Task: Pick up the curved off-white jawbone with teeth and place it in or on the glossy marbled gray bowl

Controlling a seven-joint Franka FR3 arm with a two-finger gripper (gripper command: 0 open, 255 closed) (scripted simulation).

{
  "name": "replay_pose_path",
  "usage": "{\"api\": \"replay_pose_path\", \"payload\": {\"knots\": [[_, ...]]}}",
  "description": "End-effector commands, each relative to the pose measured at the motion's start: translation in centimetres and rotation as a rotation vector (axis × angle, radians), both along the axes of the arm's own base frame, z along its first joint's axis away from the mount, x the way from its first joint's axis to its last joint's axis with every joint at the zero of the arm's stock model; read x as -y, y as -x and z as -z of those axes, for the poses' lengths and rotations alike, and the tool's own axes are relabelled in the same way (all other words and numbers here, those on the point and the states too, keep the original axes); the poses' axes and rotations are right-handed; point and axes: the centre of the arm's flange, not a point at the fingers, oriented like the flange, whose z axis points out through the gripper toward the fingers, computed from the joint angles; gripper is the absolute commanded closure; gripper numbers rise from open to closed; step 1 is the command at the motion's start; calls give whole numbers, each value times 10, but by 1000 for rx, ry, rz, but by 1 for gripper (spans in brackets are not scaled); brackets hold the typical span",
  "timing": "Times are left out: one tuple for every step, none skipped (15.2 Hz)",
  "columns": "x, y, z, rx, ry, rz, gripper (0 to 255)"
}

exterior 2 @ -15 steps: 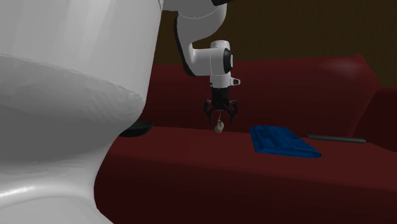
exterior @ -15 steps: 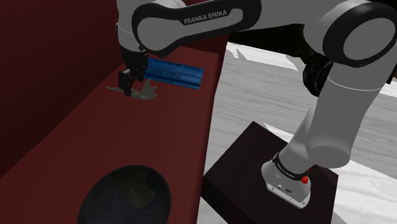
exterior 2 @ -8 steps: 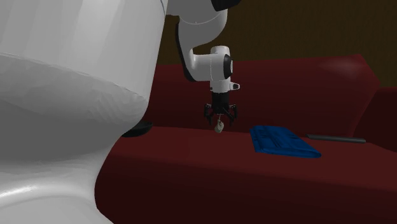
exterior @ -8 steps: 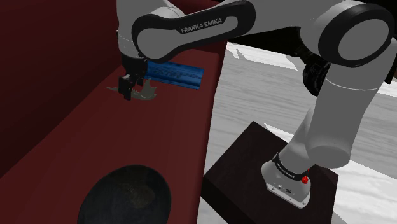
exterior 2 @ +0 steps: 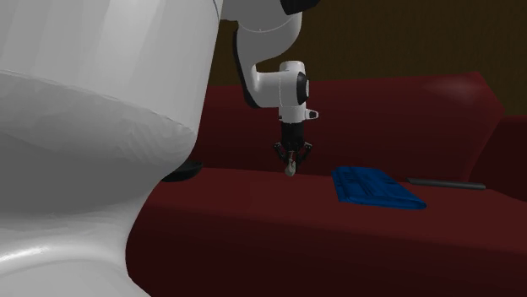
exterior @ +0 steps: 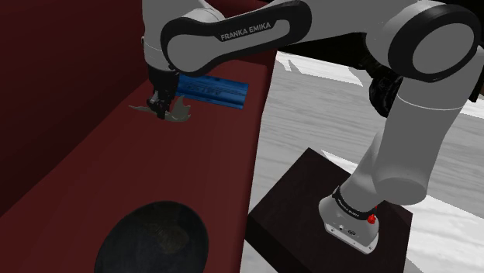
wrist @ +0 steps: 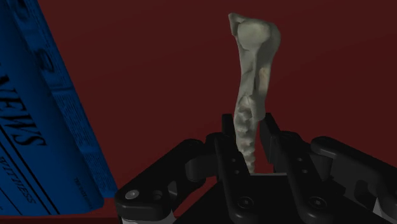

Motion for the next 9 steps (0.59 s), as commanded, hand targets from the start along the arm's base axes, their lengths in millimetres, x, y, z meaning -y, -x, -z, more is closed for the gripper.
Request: {"api": "replay_pose_path", "payload": {"knots": [[0,0,0,0,0,0,255],[0,0,0,0,0,0,255],[0,0,0,0,0,0,255],[0,0,0,0,0,0,255],[0,0,0,0,0,0,255],[0,0,-5,0,0,0,255],[0,0,-11,0,0,0,255],[0,0,-16,0,0,0,255],[0,0,-21,0,0,0,255]]}}
